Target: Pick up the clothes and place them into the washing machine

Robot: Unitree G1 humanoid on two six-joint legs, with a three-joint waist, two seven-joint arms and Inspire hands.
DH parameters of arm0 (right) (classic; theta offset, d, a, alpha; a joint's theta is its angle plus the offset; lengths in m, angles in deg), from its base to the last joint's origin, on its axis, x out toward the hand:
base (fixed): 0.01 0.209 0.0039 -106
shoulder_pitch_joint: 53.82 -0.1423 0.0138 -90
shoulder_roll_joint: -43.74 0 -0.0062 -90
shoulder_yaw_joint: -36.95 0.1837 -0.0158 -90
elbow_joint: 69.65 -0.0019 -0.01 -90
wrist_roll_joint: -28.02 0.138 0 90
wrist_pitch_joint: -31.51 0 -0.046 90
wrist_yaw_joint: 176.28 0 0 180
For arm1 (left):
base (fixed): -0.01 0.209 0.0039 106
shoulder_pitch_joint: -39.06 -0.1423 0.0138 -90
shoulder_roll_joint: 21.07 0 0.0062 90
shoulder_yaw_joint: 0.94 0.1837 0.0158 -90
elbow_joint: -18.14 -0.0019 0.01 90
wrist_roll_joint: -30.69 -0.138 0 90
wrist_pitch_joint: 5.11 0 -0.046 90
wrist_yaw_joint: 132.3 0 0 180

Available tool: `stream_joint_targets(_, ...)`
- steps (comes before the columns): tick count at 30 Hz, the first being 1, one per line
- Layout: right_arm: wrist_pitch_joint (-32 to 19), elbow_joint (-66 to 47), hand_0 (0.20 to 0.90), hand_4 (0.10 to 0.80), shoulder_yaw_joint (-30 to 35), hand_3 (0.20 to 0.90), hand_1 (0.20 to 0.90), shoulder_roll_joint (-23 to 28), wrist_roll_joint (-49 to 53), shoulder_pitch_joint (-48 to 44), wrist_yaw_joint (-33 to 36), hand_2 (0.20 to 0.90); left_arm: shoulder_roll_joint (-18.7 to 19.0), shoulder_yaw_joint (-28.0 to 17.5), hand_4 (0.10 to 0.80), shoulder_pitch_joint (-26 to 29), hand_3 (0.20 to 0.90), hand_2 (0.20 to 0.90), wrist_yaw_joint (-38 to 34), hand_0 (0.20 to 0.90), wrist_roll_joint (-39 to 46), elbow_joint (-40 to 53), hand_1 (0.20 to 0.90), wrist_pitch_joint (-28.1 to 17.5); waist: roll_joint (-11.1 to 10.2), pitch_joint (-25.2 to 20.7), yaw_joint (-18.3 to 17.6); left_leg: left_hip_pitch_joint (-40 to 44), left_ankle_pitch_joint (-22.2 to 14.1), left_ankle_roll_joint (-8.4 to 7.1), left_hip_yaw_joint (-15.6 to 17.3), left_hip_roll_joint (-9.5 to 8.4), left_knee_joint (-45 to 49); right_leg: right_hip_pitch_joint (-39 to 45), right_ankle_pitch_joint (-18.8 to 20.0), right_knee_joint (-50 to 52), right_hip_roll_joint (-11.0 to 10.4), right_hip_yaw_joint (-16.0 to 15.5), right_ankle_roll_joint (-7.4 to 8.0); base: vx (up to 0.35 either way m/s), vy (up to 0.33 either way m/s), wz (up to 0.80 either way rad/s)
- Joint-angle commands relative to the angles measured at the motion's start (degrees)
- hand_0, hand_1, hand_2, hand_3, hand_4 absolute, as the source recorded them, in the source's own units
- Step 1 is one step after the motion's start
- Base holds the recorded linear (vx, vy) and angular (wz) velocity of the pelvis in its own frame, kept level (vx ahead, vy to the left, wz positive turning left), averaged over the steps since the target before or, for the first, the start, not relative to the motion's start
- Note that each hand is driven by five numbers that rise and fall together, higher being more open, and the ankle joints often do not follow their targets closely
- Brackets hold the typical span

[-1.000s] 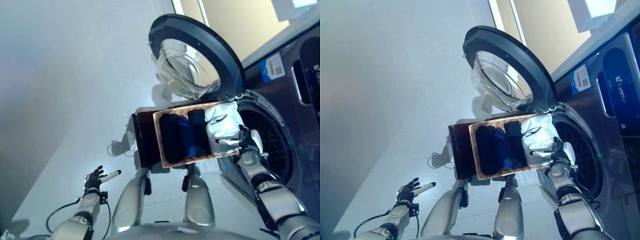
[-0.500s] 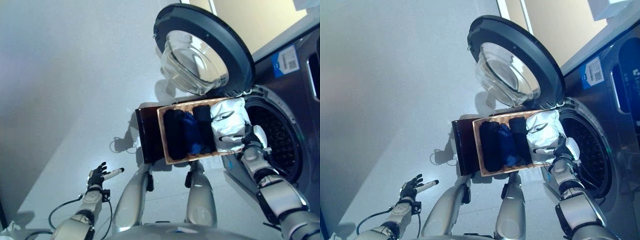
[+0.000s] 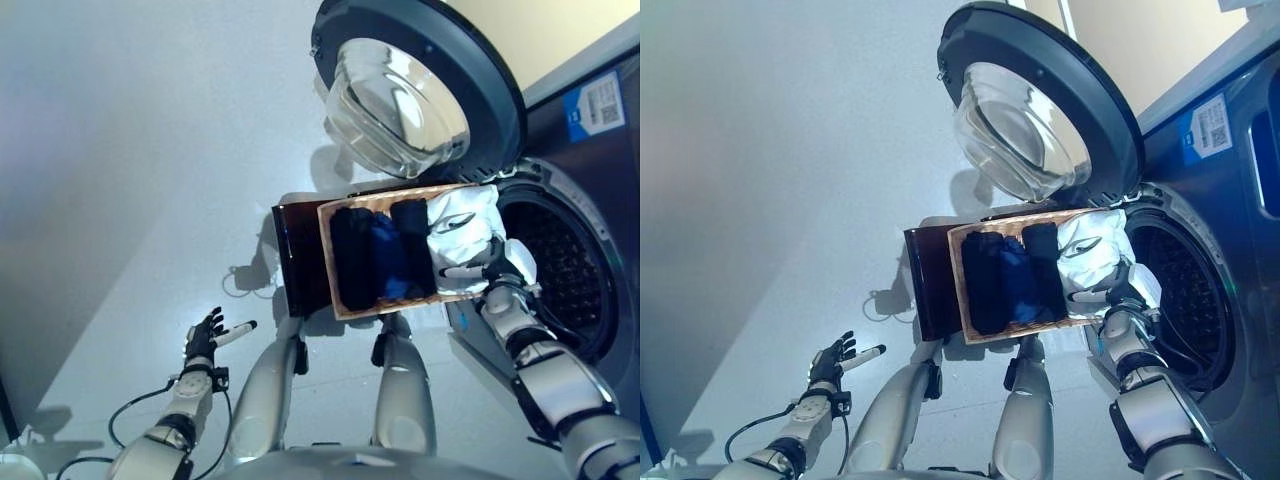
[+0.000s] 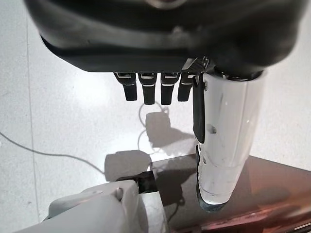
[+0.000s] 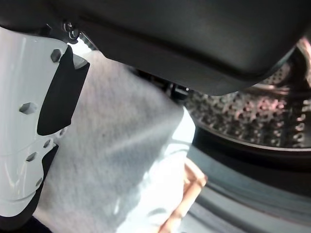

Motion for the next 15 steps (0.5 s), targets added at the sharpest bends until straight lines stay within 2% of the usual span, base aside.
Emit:
stream_joint_targets(1, -1.3, -0.7, 0.200, 0.300, -7.0, 0.200, 0.200, -3.6, -5.1, -3.6, -3.2, 0.200, 2.2, -0.3, 0.800, -2.8, 0.900, 0.900, -1.5, 0.900, 1.4, 2.5, 0.900, -1.4, -1.1, -1.3, 1.4, -3.8, -5.4, -3.77, 2.1, -1.15, 8.7, -1.2, 11.0, -6.9, -5.2, 3.7, 2.81, -0.015, 0.003, 0.05)
stream_joint_targets(15, 0.2, 1.7, 0.200, 0.300, -8.3, 0.200, 0.200, -3.8, -9.1, -4.0, -3.1, 0.200, 2.6, 0.2, 0.800, -4.0, 0.900, 0.900, -1.6, 0.900, 0.8, 3.6, 0.900, -1.3, -0.7, -1.8, 2.0, -4.5, -5.6, -3.81, 1.7, -1.31, 9.3, -1.4, 10.6, -6.2, -5.7, 3.4, 2.80, 0.000, 0.004, 0.04)
